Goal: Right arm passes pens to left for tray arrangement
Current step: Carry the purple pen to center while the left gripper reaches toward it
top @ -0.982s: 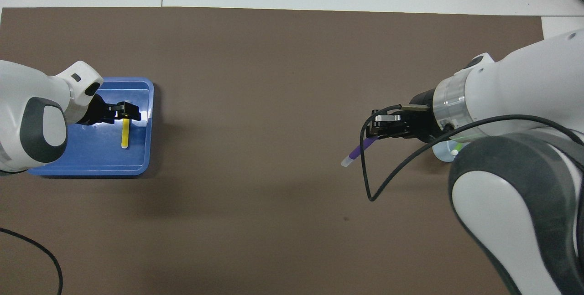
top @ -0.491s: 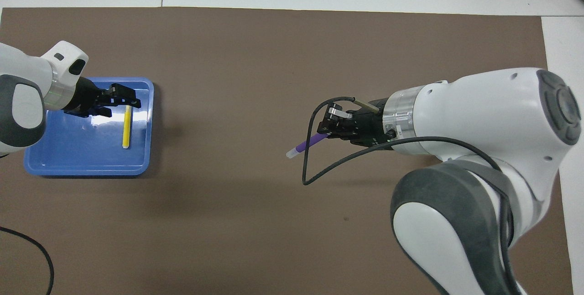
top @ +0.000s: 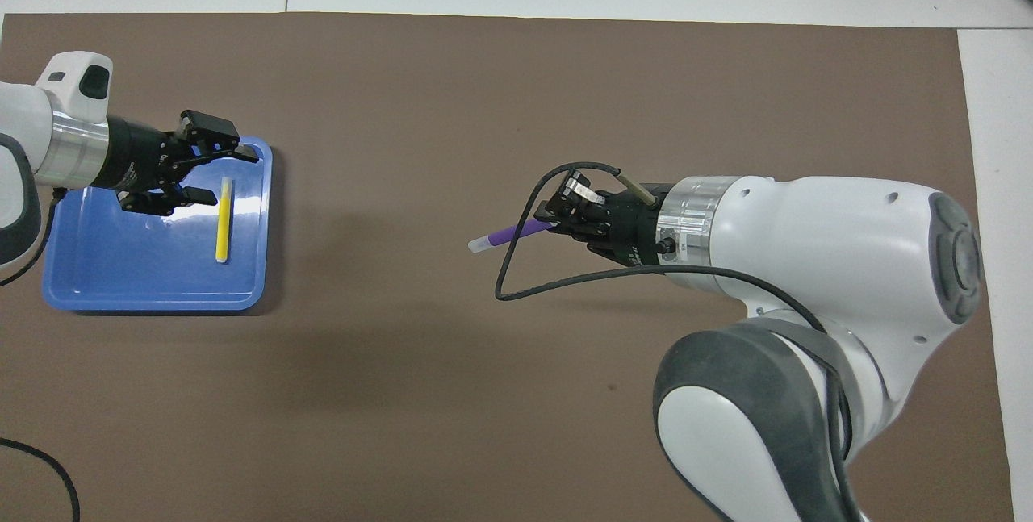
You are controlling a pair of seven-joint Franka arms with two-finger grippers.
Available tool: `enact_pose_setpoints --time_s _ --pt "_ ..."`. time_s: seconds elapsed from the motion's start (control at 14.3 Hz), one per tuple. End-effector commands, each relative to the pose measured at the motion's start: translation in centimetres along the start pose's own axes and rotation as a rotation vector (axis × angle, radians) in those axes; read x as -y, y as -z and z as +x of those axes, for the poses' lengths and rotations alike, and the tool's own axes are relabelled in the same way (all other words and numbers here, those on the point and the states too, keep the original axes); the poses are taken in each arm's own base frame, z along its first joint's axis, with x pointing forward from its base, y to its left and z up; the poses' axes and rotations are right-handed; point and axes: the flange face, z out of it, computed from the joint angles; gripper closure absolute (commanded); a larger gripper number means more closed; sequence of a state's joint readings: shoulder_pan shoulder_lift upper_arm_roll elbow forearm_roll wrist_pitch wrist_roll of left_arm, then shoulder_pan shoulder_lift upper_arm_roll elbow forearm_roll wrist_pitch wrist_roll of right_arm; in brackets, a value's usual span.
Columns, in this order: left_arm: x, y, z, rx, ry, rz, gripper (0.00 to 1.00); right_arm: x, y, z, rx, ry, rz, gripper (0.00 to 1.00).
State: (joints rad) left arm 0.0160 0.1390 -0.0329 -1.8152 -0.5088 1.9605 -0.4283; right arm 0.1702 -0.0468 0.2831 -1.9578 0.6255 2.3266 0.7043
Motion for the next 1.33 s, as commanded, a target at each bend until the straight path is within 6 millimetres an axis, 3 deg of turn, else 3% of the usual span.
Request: enact_pose_setpoints --time_s 0.0,0.21,0.56,0.84,1.05,1.26 --pt "-1.6 0.6 -2.3 0.04 0.186 -0.062 0.13 -0.6 -0.1 -0.7 -0.001 -0.036 0.022 1.0" --pt "-4.1 0.3 -4.5 0.062 0.385 -0.111 0.13 -0.6 -0.1 -0.7 0.008 -0.058 0.04 1.0" --pt "-5.0 0.3 -9.2 0.039 0.662 -0.27 0.13 -0.8 -1.2 -0.9 -0.021 -0.101 0.105 1.0" --pt "-7.5 0.4 -13.5 0.051 0.837 -0.318 0.13 -0.5 -1.6 -1.0 -0.034 -0.185 0.189 1.0" --pt "-8.1 -0.6 -16.1 0.045 0.908 -0.349 0.13 -0.5 -2.8 -1.1 -0.079 -0.218 0.239 1.0" --pt "-8.7 -3.2 -19.8 0.028 0.953 -0.394 0.13 -0.2 -3.1 -2.1 -0.097 -0.248 0.29 1.0"
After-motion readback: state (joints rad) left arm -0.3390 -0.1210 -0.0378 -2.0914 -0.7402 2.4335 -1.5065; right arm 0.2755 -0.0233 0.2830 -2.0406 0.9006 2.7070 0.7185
